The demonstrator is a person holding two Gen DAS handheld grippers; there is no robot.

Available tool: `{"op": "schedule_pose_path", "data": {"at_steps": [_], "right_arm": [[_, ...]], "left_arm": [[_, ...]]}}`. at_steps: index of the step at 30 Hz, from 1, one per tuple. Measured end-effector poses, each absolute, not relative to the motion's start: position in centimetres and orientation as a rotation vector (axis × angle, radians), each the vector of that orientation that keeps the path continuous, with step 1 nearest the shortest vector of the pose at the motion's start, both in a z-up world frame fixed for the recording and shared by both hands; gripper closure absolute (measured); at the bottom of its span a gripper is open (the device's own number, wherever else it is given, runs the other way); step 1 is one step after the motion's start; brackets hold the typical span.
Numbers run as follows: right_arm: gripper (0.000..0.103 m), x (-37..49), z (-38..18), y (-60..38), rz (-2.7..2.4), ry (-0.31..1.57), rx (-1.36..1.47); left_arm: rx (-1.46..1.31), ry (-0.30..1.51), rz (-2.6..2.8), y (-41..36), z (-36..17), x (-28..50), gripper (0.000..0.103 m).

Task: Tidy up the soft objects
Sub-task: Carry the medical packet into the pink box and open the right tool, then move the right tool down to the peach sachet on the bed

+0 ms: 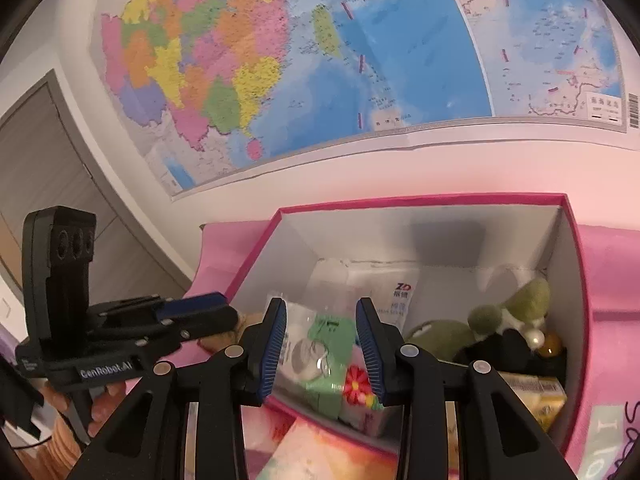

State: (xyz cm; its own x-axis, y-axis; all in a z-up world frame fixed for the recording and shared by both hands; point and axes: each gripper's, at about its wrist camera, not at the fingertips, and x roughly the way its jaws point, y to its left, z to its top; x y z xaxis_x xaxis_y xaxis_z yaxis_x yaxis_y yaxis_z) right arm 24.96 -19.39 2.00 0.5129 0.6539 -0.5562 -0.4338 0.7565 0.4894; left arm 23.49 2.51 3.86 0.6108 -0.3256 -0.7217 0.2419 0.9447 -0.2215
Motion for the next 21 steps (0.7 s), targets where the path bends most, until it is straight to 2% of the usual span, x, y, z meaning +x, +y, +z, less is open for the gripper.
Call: {"op": "schedule_pose_path", "data": {"at_steps": [6, 9, 12, 21], "right_arm": [[0.066, 23.7, 1.8, -19.6, 0.686, 0.805, 0.289], [0.066, 22.5, 2.1, -20.0, 0.7, 0.792, 0.29], [0.066, 20.7, 2.7, -20.5, 0.727, 0.774, 0.288], [0.066, 14.4, 3.1, -21.9, 0.794, 0.762, 0.249]], "left_arm": [[-0.095, 0.805, -0.367, 2.6, 4.7, 20.5, 0.069], [-0.089, 0.774, -0.399, 2.7, 5.2, 18.3, 0.064], [-0.076, 0.754, -0.421, 2.7, 5.3, 16.3, 0.064], [-0.027, 0.786, -0.473, 0.9, 3.1, 11.3, 0.063]]}}
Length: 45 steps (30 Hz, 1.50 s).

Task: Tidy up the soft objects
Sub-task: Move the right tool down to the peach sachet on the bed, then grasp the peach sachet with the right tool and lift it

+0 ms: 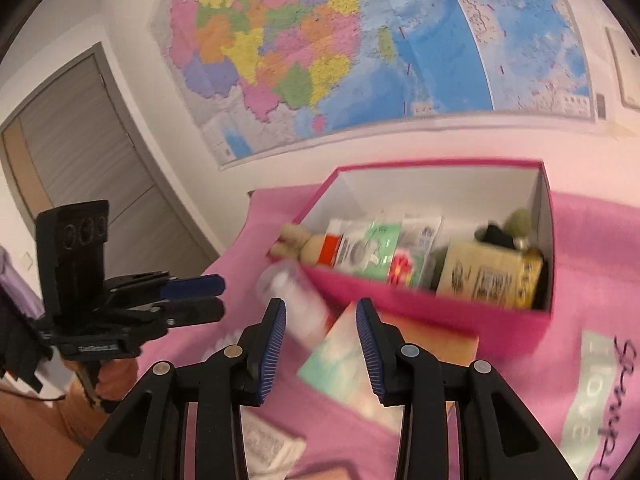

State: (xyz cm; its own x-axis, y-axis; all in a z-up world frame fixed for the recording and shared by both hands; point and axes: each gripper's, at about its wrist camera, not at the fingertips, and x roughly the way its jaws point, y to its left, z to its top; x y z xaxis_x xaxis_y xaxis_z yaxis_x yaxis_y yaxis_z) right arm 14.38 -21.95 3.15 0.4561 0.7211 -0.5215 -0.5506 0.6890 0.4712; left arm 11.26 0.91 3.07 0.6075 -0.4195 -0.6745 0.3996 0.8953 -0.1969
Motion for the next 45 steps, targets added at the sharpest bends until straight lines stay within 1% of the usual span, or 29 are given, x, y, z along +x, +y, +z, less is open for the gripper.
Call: {"op": "schedule_pose_path", "data": {"at_steps": [5, 16, 25, 39, 42, 45], "right_arm": [[0.066, 12.0, 1.5, -23.0, 0.771, 0.801, 0.255], [0.066, 6.6, -4.8, -26.7, 0.684, 1.006, 0.355], [0.066, 4.2, -7.0, -27.7, 0.668, 1.097, 0.398], [0.065, 2.9, -6.9, -26.7, 0.698, 1.077, 0.415], [0.068, 3.0, -7.2, -26.2, 0.703, 1.081, 0.425], [0.071, 3.1, -7.2, -26.0, 0.704, 1.074, 0.42]], "left_arm": [[-0.011, 0.83, -0.496, -0.9, 1.2, 9.9, 0.063], [-0.016, 0.935, -0.564, -3.8, -2.8, 8.2, 0.063], [0.043, 0.992, -0.619, -6.2, -4.8, 7.2, 0.063], [0.033, 1.036, -0.636, -7.1, -5.8, 6.5, 0.063], [0.03, 1.044, -0.64, -7.2, -6.0, 6.5, 0.064], [0.037, 1.051, -0.644, -7.4, -6.1, 6.2, 0.067]]}}
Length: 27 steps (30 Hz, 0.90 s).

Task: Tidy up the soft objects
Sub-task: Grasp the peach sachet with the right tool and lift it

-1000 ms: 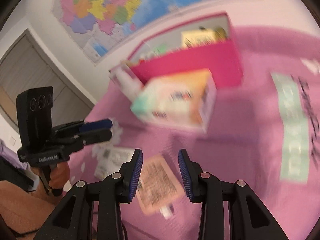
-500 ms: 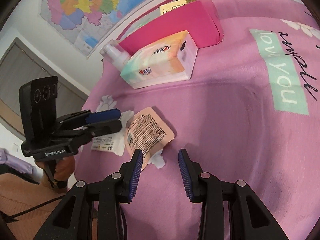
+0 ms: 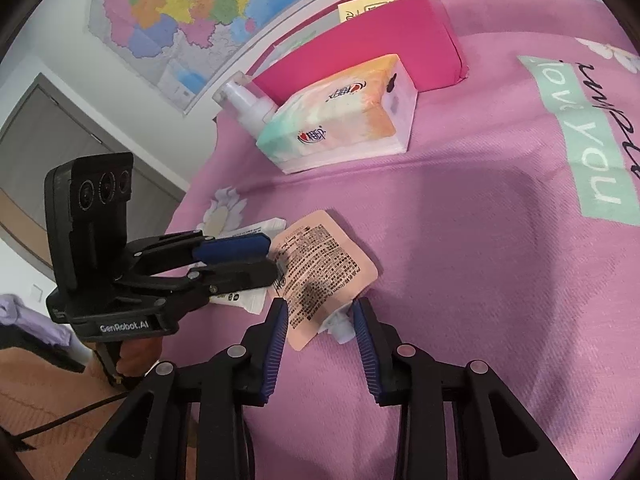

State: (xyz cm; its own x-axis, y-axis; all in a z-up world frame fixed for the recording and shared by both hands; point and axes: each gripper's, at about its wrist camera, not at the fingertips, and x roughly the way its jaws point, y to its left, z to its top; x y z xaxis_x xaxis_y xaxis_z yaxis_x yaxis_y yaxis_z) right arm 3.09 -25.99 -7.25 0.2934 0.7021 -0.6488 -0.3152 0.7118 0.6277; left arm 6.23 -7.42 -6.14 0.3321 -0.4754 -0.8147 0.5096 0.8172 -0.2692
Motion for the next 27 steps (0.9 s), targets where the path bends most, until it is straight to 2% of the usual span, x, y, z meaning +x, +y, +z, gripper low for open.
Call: {"op": "schedule_pose_path", "data": {"at_steps": [5, 19, 23, 27], "right_arm": [[0.076, 3.4, -7.4, -26.0, 0.686, 1.067, 0.422], [0.074, 5.7, -7.1, -25.3, 0.653, 1.033, 0.388], [0.074, 5.7, -7.2, -25.3, 0.654, 1.032, 0.389], [0.074, 5.6, -7.1, -25.2, 0.661, 1.027, 0.37]], "left_arm": [[0.032, 1.054, -0.639, -7.4, -6.1, 6.1, 0.067], [-0.008, 1.072, -0.635, -6.9, -6.5, 6.3, 0.067], [-0.005, 1.071, -0.629, -6.9, -6.5, 6.2, 0.078], [-0.015, 1.067, -0.632, -6.9, -6.4, 6.2, 0.078]]}}
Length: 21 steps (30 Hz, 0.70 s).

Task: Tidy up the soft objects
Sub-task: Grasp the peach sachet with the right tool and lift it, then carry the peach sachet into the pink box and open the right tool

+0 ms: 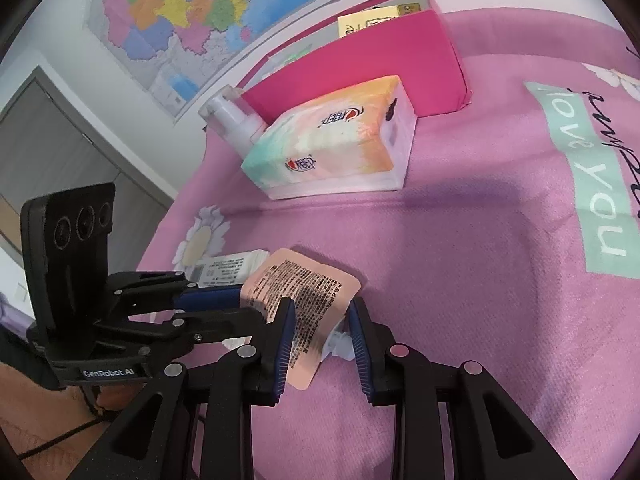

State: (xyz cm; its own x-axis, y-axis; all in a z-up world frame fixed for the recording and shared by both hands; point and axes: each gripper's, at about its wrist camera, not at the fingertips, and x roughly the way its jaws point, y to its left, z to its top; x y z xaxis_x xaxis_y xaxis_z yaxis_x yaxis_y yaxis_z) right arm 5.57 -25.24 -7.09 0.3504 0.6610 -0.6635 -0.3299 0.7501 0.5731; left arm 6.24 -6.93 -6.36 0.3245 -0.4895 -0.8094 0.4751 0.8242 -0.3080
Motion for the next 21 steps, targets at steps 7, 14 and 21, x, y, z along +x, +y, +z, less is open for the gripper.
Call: {"op": "schedule_pose_path", "data": {"at_steps": [7, 14, 21], "right_arm": [[0.079, 5.5, -6.1, -25.5, 0.66, 0.989, 0.378], [0.079, 6.0, -3.7, -25.8, 0.669, 0.922, 0.35], [0.079, 7.6, -0.8, -25.8, 0.686, 0.841, 0.317]], "left_arm": [[-0.028, 1.028, -0.638, -6.8, -5.0, 6.1, 0.078], [-0.038, 0.962, -0.631, -6.6, -2.5, 7.0, 0.078], [-0.023, 0.909, -0.599, -6.3, -0.2, 8.8, 0.078]]}}
